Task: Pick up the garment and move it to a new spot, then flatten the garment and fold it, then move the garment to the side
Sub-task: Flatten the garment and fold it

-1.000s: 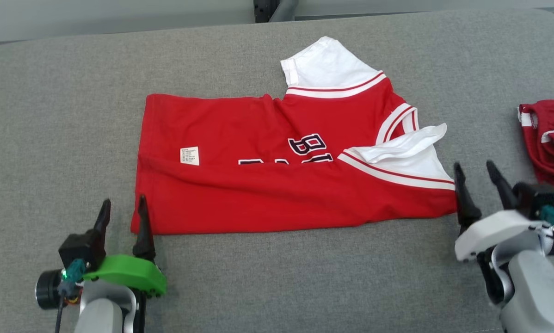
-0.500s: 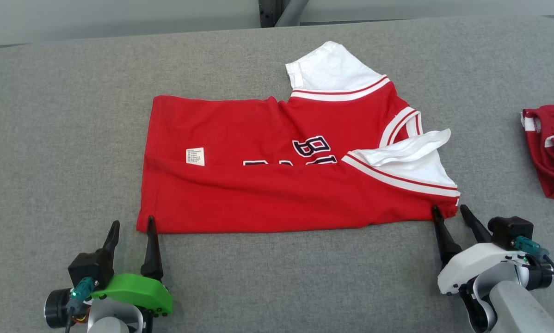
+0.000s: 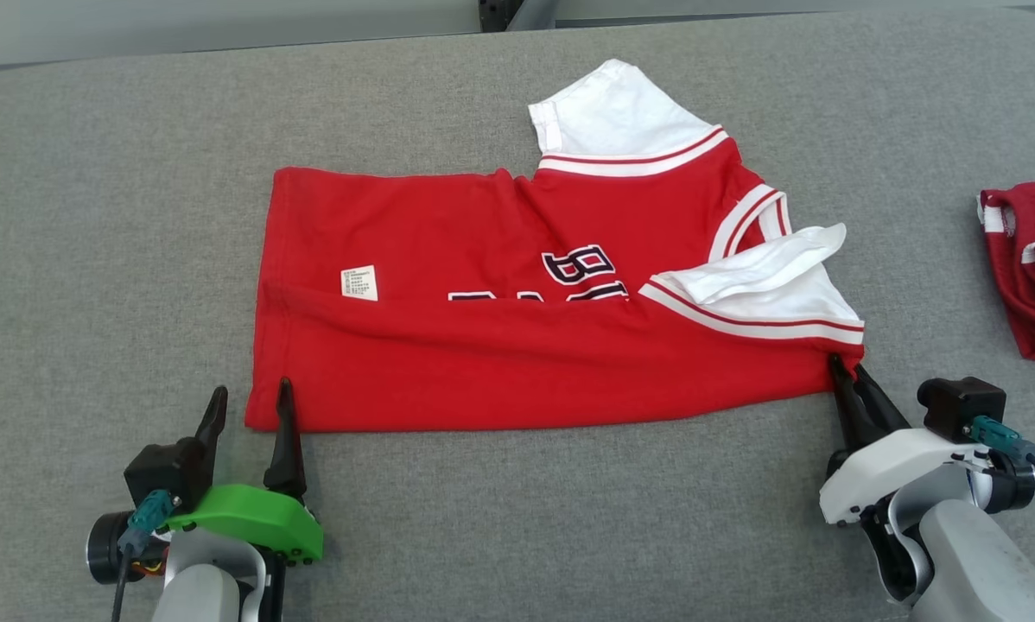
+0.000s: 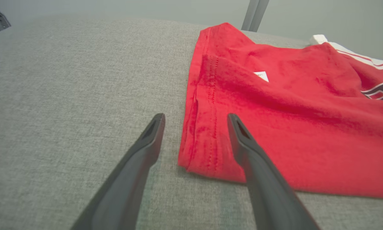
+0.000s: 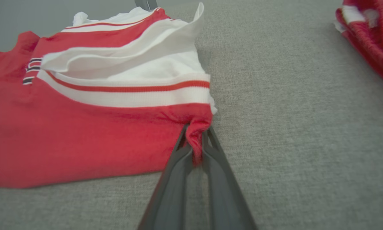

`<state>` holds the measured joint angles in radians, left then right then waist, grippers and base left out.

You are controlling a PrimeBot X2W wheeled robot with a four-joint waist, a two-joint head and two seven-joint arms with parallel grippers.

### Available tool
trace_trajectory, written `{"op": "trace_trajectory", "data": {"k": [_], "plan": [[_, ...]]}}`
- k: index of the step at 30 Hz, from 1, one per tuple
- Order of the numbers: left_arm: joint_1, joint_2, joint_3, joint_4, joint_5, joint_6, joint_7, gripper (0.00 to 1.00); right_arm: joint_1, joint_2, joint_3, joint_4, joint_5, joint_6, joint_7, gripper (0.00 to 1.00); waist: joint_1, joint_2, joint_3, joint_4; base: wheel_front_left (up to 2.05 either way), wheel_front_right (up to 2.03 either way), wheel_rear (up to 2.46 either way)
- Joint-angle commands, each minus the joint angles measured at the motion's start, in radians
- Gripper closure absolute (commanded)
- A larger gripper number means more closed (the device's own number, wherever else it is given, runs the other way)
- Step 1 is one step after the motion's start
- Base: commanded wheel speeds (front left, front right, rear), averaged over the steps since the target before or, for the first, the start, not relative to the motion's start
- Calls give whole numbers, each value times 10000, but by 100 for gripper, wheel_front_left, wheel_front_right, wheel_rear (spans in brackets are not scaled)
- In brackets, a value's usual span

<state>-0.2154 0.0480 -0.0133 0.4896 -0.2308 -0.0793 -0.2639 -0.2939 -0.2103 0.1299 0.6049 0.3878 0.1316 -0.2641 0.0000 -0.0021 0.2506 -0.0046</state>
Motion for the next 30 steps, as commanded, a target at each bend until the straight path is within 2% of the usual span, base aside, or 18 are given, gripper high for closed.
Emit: {"op": "trace_trajectory", "data": {"k": [1,7,8,9,18,30], "plan": [[-175,51,-17,219,-54,-49,-1,0,-167,-61,21,-121,90,-19,-1,100,0,21,103,-87,0,0,0],[-501,46,1,1359,-442,245,11,0,-186,41,158,-332,32,-18,-1,100,0,21,212,-229,0,0,0],[-530,45,-44,1492,-509,180,14,44,-177,39,159,-353,21,-19,-1,100,0,21,214,-238,0,0,0],[-538,40,-80,1588,-662,102,19,100,-164,36,151,-368,23,-18,-1,100,0,21,207,-237,0,0,0],[-100,49,-37,1608,-972,-186,11,100,164,133,12,-187,99,-19,-1,100,0,21,-305,-136,0,0,0],[2068,68,659,1744,-420,-248,8,100,1656,242,39,352,247,-24,-1,100,0,21,-2564,38,0,0,0]]}}
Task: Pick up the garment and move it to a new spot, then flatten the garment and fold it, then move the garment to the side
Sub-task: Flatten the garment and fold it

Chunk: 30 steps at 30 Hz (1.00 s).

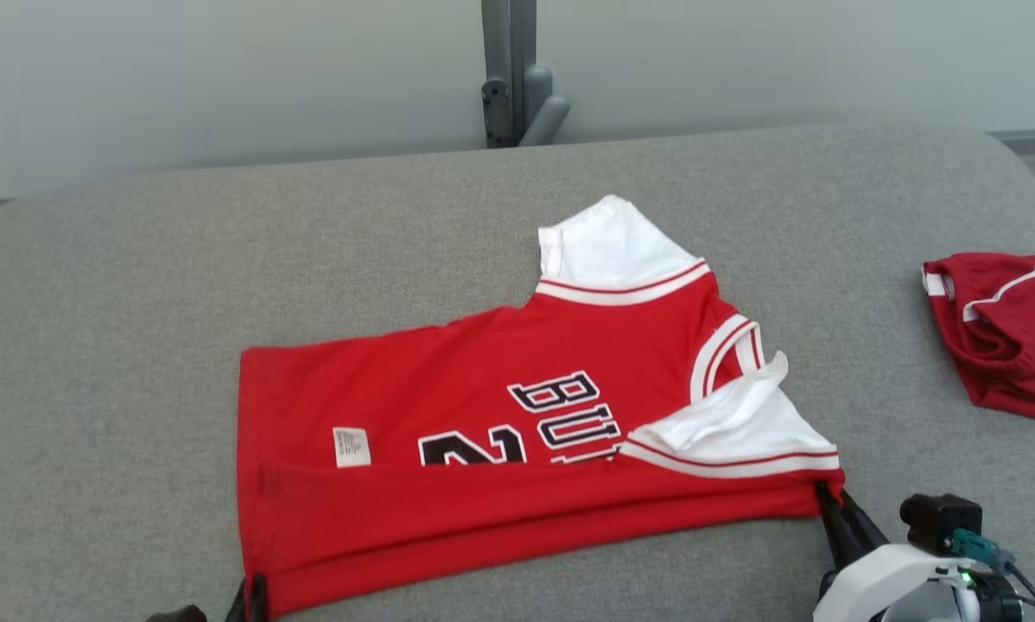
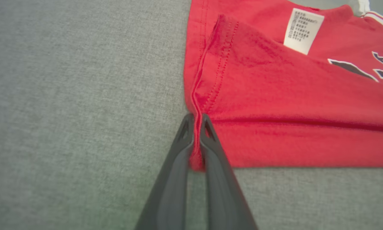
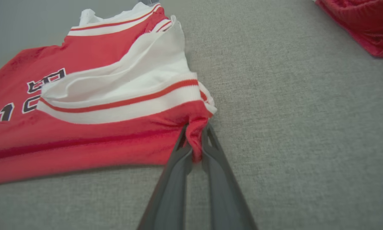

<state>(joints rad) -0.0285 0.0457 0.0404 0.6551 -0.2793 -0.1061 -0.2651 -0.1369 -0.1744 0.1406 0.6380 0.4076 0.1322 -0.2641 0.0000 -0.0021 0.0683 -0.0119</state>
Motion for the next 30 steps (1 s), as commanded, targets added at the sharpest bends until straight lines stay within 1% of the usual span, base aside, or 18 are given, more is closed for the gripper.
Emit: {"op": "trace_trajectory", "data": {"k": [1,4,9,10,11,13,17,22,26,30], "plan": [[354,94,169,101,127,6,20,100,239,-133,-60,-2,68,-30,-1,100,0,21,-850,133,0,0,0],[798,95,179,192,271,-30,20,100,710,-185,-42,-123,160,-31,-3,100,0,21,-1056,183,0,0,0],[1098,100,136,317,144,-104,18,100,1205,-266,-101,-279,278,-36,-3,100,0,21,-1042,274,0,0,0],[1073,99,79,306,120,-117,18,70,1221,-273,-129,-324,286,-36,-3,70,0,21,-990,296,0,0,0],[932,97,-83,201,93,-125,17,0,1209,-252,-161,-359,279,-34,-3,0,0,21,-878,352,0,0,0],[733,82,-226,-34,142,-100,12,0,1086,-178,-151,-485,261,-22,-3,0,0,21,-733,416,0,0,0],[366,79,-232,-707,330,109,12,0,744,-209,-294,-928,127,-22,-3,0,0,21,-260,495,0,0,0],[-675,72,-108,-1202,710,141,12,0,58,-252,-527,-1500,-136,-22,-1,0,0,21,555,569,0,0,0],[-2057,221,-70,-721,953,57,12,0,-916,-341,-286,-1626,-375,-20,-1,0,0,21,1191,583,0,0,0],[-3455,369,-45,239,1044,31,12,0,-2026,-431,41,-1597,-526,-20,-1,0,0,21,1722,549,0,0,0]]}}
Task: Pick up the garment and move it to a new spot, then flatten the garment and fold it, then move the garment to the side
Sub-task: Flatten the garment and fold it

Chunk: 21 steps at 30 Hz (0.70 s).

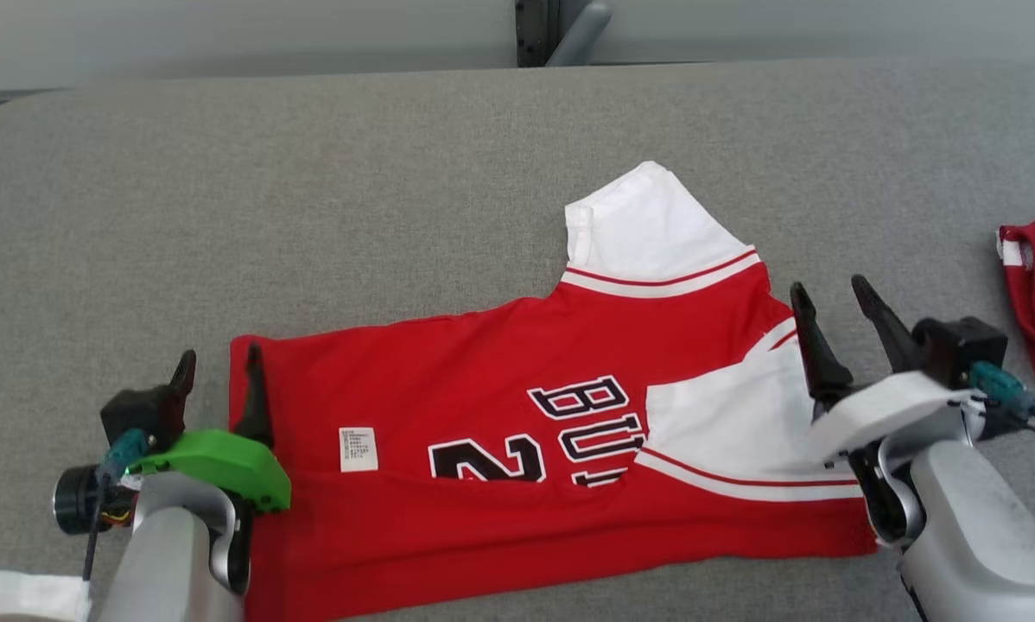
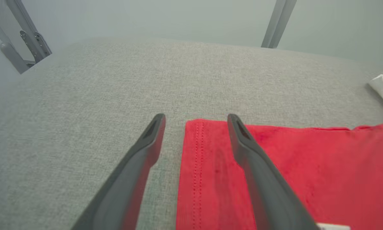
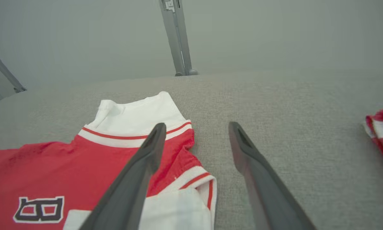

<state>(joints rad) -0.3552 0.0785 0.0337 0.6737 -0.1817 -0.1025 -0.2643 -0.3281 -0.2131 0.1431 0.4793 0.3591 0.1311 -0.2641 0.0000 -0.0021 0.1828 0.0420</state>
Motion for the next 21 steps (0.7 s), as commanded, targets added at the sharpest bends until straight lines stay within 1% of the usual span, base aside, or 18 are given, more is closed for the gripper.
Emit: {"op": "trace_trajectory", "data": {"k": [1,4,9,10,11,12,16,21], "plan": [[-452,85,11,378,77,-16,6,0,-348,-39,119,23,-73,-9,-1,0,0,21,681,-2,0,0,0],[-1164,213,-117,1083,223,9,5,0,-1004,-81,344,133,-101,-9,-1,0,0,21,910,-27,0,0,0],[-1751,162,-65,1959,159,97,5,0,-1834,-147,756,551,-85,-10,-1,0,0,21,1157,-19,0,0,0],[-1824,146,-78,2034,179,106,5,10,-1992,-179,859,672,-101,-9,-1,0,0,21,1202,-5,0,0,0],[-1891,123,-98,2114,181,92,5,96,-2165,-205,954,793,-109,-9,-1,0,0,21,1242,15,0,0,0],[-1950,104,-129,2146,201,73,5,100,-2323,-247,1046,954,-100,-9,-1,0,0,21,1275,47,0,0,0],[-2044,15,-227,2071,265,13,5,100,-3140,-398,1480,1699,28,-9,116,0,0,21,1414,228,0,0,0],[-2291,-114,-518,1692,322,-108,5,100,-4407,-561,2030,2634,119,-9,806,0,0,21,1686,556,0,0,0]]}}
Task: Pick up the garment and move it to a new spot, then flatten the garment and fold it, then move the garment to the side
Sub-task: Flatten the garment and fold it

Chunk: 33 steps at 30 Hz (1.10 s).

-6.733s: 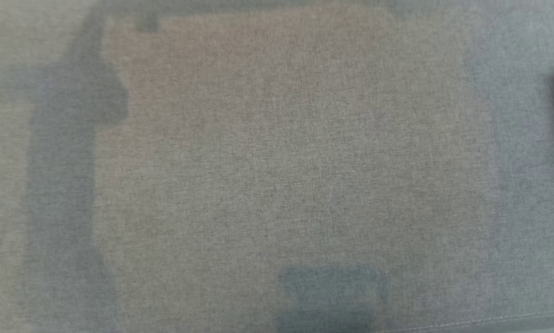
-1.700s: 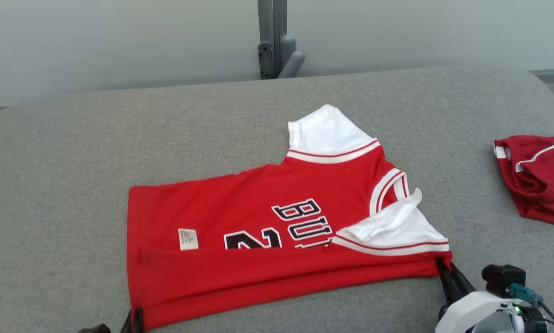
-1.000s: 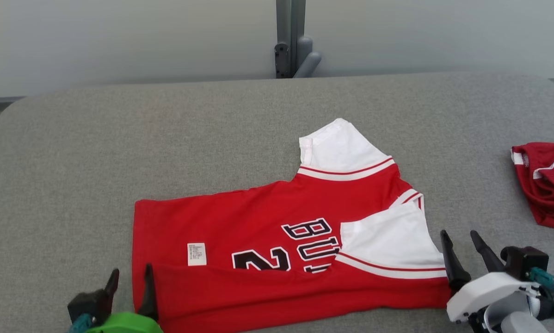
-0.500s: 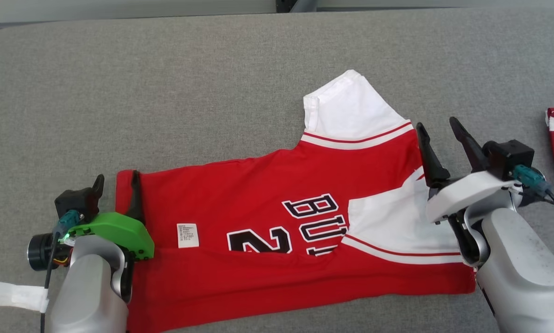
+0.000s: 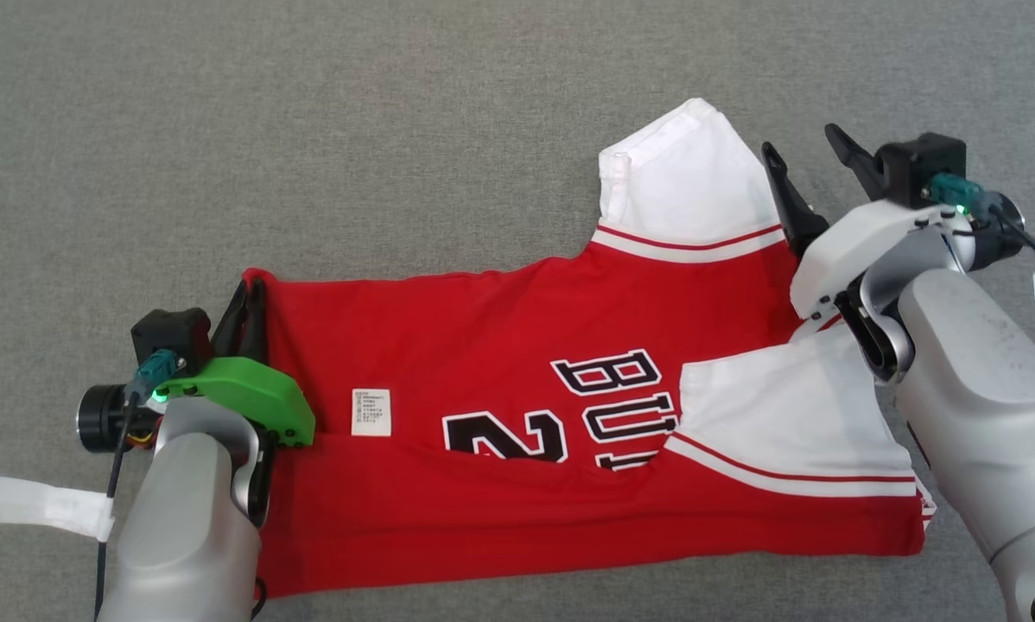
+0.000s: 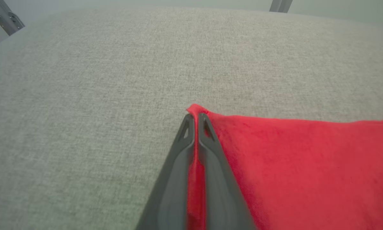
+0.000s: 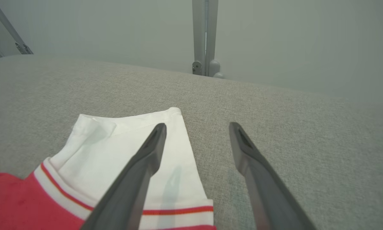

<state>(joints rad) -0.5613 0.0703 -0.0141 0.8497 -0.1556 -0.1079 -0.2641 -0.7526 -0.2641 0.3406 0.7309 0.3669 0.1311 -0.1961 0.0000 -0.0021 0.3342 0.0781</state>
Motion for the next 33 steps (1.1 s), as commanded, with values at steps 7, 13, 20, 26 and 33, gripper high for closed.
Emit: {"op": "trace_trajectory", "data": {"k": [7,13,20,26,33], "plan": [[-589,-121,-504,-504,38,-138,3,100,-1776,-215,804,1368,200,-9,1331,0,0,21,600,780,0,0,0],[-796,-173,-921,-683,-124,-170,3,100,-2608,-264,1300,2440,263,-9,1955,0,0,21,901,1171,0,0,0],[-1073,-178,-1300,-853,-501,-56,3,100,-3206,-338,1689,3202,311,-14,1848,100,0,21,1204,1287,0,0,0],[-1234,-177,-1205,-985,-372,94,3,100,-3765,-673,1338,3743,-52,-14,704,100,0,21,1154,1171,0,0,0],[-1291,-96,-769,-1138,-236,107,3,100,-4000,-578,821,4380,-579,-14,-494,100,0,21,779,874,0,0,0]]}}
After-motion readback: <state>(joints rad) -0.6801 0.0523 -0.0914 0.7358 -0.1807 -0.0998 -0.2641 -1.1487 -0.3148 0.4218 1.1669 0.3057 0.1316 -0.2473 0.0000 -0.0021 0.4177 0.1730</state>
